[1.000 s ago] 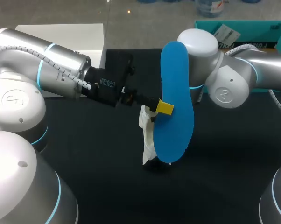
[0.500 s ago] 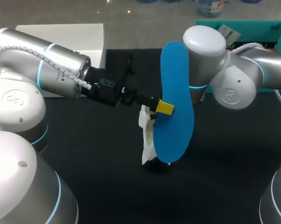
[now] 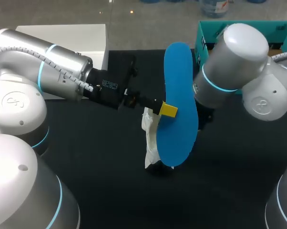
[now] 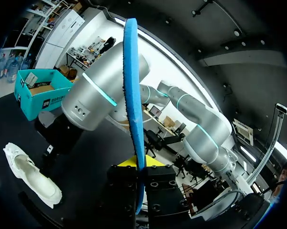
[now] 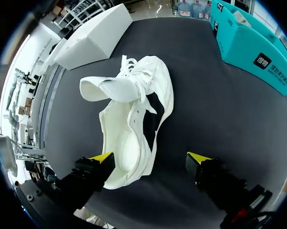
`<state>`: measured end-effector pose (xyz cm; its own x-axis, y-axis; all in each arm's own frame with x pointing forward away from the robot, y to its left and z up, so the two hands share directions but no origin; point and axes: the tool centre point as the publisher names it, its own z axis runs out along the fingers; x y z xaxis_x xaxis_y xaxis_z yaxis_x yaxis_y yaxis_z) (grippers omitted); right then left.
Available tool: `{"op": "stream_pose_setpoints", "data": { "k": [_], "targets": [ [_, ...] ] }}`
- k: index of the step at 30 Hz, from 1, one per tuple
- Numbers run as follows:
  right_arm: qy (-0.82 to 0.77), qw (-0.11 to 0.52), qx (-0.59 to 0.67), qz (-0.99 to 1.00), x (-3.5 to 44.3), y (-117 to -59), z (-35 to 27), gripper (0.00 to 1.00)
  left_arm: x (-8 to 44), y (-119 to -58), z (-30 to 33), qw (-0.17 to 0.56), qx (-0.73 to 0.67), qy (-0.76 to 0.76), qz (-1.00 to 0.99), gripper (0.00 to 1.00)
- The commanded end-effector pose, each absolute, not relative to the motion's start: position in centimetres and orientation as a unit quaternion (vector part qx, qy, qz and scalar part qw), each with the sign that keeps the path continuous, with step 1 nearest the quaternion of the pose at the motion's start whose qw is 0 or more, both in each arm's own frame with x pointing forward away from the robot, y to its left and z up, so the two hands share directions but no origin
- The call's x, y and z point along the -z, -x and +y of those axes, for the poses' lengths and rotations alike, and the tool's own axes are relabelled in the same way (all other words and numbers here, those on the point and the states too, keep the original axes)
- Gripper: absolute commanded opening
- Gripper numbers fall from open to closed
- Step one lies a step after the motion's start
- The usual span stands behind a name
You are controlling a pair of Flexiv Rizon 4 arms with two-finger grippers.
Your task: Take the shoe out of the shoebox, open the shoe tongue, remove and reinsert the insole, then place the shoe into the shoebox
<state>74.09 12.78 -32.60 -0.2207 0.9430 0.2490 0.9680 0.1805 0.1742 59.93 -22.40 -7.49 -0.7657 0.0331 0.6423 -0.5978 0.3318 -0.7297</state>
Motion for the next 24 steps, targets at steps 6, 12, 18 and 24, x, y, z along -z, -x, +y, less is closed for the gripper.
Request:
{"op": "stream_pose_setpoints", "data": {
  "k": [6,12,18,24],
  "targets": [
    [0.63,0.084,0.187,-0.749,32.4,-74.0,12.7,1.0,7.6,-59.9,-22.4,0.288,-0.549,-0.185,-0.763,0.0],
    [0.632,0.196,0.287,-0.693,30.5,-73.4,11.4,1.0,7.6,-59.9,-22.4,0.288,-0.549,-0.185,-0.763,0.0],
    [0.61,0.238,0.324,-0.683,27.7,-72.9,10.9,1.0,7.6,-59.9,-22.4,0.288,-0.549,-0.185,-0.763,0.0],
    [0.588,0.281,0.358,-0.669,24.7,-73.4,10.5,1.0,7.6,-59.9,-22.4,0.288,-0.549,-0.185,-0.763,0.0]
  ]
}}
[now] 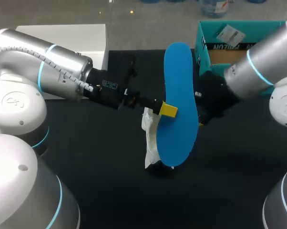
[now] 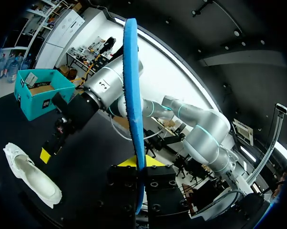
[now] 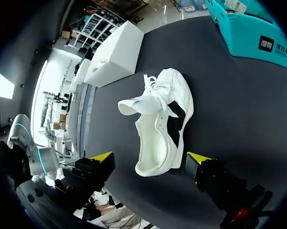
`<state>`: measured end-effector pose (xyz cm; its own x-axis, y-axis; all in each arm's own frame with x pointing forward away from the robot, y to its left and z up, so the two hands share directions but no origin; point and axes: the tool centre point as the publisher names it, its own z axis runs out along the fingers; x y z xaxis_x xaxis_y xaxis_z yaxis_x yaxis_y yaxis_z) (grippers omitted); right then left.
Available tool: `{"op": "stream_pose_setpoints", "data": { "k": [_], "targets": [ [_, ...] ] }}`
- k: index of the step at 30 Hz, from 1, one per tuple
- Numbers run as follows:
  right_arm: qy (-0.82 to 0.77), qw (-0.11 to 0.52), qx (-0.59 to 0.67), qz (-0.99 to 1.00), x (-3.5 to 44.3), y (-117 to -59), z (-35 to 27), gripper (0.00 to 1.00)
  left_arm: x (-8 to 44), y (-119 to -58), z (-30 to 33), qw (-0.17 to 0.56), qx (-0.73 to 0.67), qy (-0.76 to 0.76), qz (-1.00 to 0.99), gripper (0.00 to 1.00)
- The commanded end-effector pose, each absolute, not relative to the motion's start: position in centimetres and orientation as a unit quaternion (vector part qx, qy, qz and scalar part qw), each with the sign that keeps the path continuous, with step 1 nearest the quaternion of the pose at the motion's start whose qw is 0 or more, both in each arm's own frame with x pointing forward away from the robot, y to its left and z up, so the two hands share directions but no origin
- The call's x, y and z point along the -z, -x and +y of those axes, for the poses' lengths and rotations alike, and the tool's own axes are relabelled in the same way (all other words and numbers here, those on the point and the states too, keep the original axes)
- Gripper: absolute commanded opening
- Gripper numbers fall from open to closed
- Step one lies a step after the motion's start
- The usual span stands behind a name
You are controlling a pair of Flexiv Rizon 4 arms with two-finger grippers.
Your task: Take the shoe out of the shoebox, open the shoe tongue, remove and reinsert the insole, then place the shoe into the shoebox
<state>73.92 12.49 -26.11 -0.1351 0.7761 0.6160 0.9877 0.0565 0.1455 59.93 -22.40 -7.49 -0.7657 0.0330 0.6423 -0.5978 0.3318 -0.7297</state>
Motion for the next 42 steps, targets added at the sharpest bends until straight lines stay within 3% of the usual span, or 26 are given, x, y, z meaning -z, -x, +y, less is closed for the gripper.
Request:
{"op": "stream_pose_setpoints", "data": {
  "k": [1,19,34,42],
  "targets": [
    [0.584,0.286,0.367,-0.666,24.4,-73.5,10.5,1.0,7.6,-59.9,-22.4,0.288,-0.549,-0.185,-0.763,0.0],
    [0.567,0.378,0.461,-0.568,16.8,-75.9,9.7,1.0,7.6,-59.9,-22.4,0.288,-0.549,-0.185,-0.763,0.0],
    [0.589,0.359,0.474,-0.547,15.7,-76.6,9.2,1.0,7.6,-59.9,-22.4,0.288,-0.549,-0.185,-0.763,0.0],
    [0.585,0.383,0.497,-0.513,12.8,-77.6,8.1,1.0,7.6,-59.9,-22.4,0.288,-0.549,-0.185,-0.763,0.0]
  ]
}}
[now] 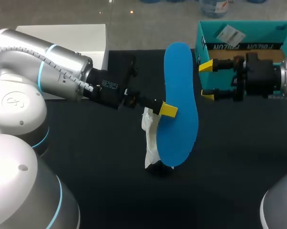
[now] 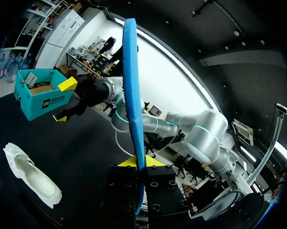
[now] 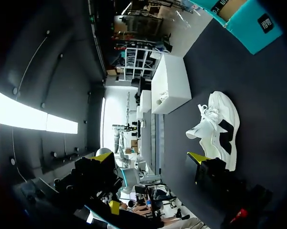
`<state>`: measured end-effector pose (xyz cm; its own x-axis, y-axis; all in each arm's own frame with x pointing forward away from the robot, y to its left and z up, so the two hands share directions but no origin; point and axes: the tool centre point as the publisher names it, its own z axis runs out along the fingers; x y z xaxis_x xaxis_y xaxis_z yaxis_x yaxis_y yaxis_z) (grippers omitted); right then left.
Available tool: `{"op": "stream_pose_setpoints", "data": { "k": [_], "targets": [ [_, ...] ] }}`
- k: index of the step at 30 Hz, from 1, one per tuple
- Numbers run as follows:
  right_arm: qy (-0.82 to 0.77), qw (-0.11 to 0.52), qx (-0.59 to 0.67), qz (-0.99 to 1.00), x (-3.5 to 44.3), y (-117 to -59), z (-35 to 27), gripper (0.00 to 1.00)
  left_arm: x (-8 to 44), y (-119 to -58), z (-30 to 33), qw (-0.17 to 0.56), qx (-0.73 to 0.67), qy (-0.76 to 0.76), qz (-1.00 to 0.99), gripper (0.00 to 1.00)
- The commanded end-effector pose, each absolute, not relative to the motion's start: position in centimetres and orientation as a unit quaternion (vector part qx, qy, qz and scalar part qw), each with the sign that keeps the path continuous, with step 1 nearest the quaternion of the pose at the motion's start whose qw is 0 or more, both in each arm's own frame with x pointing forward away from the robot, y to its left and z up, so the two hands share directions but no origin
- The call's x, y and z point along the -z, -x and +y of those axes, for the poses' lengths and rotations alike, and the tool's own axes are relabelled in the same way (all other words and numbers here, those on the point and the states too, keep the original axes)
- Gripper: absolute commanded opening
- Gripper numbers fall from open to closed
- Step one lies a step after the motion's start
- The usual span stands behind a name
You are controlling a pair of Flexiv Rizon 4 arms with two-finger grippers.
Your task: Take the shoe out of the shoebox, open the shoe tongue, remove and reinsert the insole, then place the shoe into the shoebox
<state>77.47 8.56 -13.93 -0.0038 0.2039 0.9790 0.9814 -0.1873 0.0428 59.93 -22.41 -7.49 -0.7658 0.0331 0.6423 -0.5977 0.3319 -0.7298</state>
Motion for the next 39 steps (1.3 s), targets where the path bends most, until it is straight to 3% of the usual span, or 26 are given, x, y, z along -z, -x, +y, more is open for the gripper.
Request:
{"op": "stream_pose_setpoints", "data": {
  "k": [1,13,25,30,39],
  "targets": [
    [0.581,0.384,0.497,-0.519,12.4,-77.6,8.1,1.0,7.6,-59.9,-22.4,0.288,-0.549,-0.185,-0.763,0.0],
    [0.549,0.398,0.491,-0.547,8.9,-78.1,9.1,1.0,7.6,-59.9,-22.4,0.288,-0.549,-0.185,-0.763,0.0],
    [0.546,0.399,0.493,-0.546,8.7,-78.1,9.3,1.0,7.6,-59.9,-22.4,0.288,-0.549,-0.185,-0.763,0.0],
    [0.546,0.399,0.493,-0.546,8.7,-78.1,9.3,1.0,8.0,-62.0,-21.4,0.136,-0.579,-0.084,-0.8,0.0],
    [0.546,0.399,0.493,-0.546,8.7,-78.1,9.3,1.0,8.7,-64.4,-20.3,-0.007,-0.559,0.041,-0.828,0.0]
  ]
}}
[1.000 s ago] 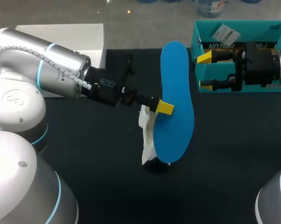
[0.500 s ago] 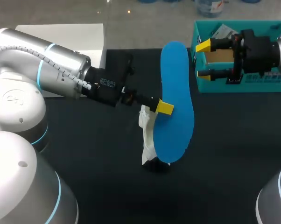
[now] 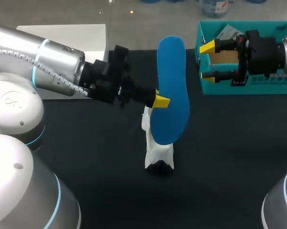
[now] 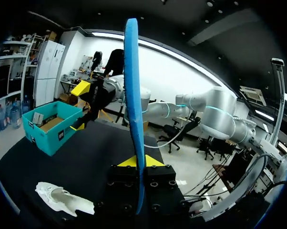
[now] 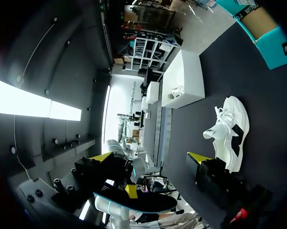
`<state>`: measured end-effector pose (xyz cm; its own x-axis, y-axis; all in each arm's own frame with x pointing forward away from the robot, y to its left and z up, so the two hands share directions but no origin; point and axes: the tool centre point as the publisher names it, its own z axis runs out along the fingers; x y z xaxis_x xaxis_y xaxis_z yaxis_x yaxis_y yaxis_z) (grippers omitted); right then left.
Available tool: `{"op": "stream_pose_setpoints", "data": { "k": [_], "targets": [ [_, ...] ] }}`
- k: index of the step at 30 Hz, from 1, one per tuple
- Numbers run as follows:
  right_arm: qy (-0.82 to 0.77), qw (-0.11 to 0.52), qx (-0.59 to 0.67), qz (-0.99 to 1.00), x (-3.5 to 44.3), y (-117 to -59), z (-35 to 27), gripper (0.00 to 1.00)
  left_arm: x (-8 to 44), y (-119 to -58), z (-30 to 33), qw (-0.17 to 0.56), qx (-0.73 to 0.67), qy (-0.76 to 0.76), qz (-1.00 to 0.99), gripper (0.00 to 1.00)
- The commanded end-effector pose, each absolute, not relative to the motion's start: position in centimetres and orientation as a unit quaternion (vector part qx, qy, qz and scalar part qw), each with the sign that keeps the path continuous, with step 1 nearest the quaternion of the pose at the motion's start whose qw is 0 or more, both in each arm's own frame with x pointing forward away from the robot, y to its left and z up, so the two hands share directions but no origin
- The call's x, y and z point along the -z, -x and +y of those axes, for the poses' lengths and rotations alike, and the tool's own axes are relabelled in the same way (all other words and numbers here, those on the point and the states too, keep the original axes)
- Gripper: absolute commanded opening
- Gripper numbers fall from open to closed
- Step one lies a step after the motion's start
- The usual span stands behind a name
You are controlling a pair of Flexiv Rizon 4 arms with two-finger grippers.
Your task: Take the shoe out of the shoebox, open the shoe tongue, remove and reinsert the insole, then place the shoe into the shoebox
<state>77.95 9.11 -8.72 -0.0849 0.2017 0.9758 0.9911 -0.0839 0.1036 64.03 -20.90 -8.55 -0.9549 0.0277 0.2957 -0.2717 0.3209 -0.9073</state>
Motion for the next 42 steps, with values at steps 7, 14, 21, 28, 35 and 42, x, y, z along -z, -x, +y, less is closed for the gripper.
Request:
{"op": "stream_pose_setpoints", "data": {
  "k": [7,14,21,28,35,42],
  "targets": [
    [0.546,0.399,0.493,-0.546,8.7,-78.1,9.3,1.0,10.1,-67.3,-20.1,-0.084,-0.547,0.056,-0.831,0.0],
    [0.546,0.399,0.493,-0.546,8.7,-78.1,9.3,1.0,10.6,-67.6,-20.1,-0.043,-0.538,0.008,-0.841,0.0],
    [0.546,0.399,0.493,-0.546,8.7,-78.1,9.3,1.0,11.1,-68.0,-20.3,-0.073,-0.55,0.034,-0.831,0.0],
    [0.546,0.399,0.493,-0.546,8.7,-78.1,9.3,1.0,12.1,-70.6,-21.6,-0.149,-0.617,0.154,-0.757,0.0],
    [0.546,0.399,0.493,-0.546,8.7,-78.1,9.3,1.0,11.4,-72.4,-22.8,-0.202,-0.647,0.254,-0.69,0.0],
    [0.546,0.399,0.493,-0.546,8.7,-78.1,9.3,1.0,11.4,-72.4,-22.8,-0.202,-0.647,0.254,-0.69,0.0]
  ]
}}
